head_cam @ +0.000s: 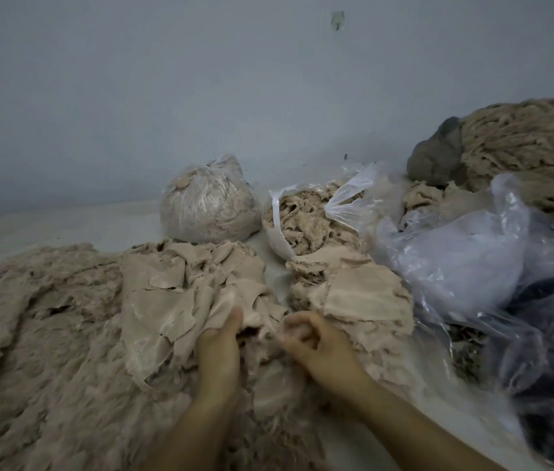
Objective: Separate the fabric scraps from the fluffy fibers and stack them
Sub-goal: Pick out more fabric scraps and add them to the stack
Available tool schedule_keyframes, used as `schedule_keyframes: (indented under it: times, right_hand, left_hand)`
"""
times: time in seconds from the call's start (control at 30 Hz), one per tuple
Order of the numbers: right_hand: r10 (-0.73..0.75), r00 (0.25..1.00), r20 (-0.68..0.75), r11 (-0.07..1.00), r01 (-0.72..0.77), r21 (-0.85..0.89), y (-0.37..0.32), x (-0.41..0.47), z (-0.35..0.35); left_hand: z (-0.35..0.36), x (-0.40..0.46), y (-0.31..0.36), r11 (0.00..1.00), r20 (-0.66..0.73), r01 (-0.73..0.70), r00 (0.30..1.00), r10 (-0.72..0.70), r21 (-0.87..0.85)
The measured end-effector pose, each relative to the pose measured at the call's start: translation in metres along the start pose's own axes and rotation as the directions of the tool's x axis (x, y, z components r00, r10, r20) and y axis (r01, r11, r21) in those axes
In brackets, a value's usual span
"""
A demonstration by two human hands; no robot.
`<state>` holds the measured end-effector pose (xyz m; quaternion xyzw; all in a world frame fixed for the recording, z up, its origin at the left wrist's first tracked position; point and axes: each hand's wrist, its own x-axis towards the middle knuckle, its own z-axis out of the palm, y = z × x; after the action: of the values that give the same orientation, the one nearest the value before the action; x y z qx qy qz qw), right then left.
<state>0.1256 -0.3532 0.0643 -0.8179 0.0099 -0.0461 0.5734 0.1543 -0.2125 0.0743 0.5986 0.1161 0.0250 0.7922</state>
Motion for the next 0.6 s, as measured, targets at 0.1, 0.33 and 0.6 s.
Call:
schedule_keyframes:
  times: [0.1, 0.33, 0.6]
  right_hand:
    - [-0.114, 0.993, -0.043, 0.987, 0.108, -0.123, 0.005, 0.001, 0.022]
    - [-0.555, 0.807, -0.201, 0.820, 0.491, -0.294, 0.006, -0.007, 0.035]
    - [0.216, 0.971, -0.097, 0.884, -0.152, 0.441, 0.026, -0.042, 0.039]
  left_hand:
    - [-0.003, -0.009, -0.001, 0.995, 0.066, -0.097, 0.993, 0.095, 0.021]
    - [-0.028, -0.020, -0.003, 0.938, 0.235, 0.062, 0.972, 0.022, -0.341]
    - [-0.038, -0.019, 0.002, 0.793, 0.259, 0.248, 0.959, -0.118, -0.556]
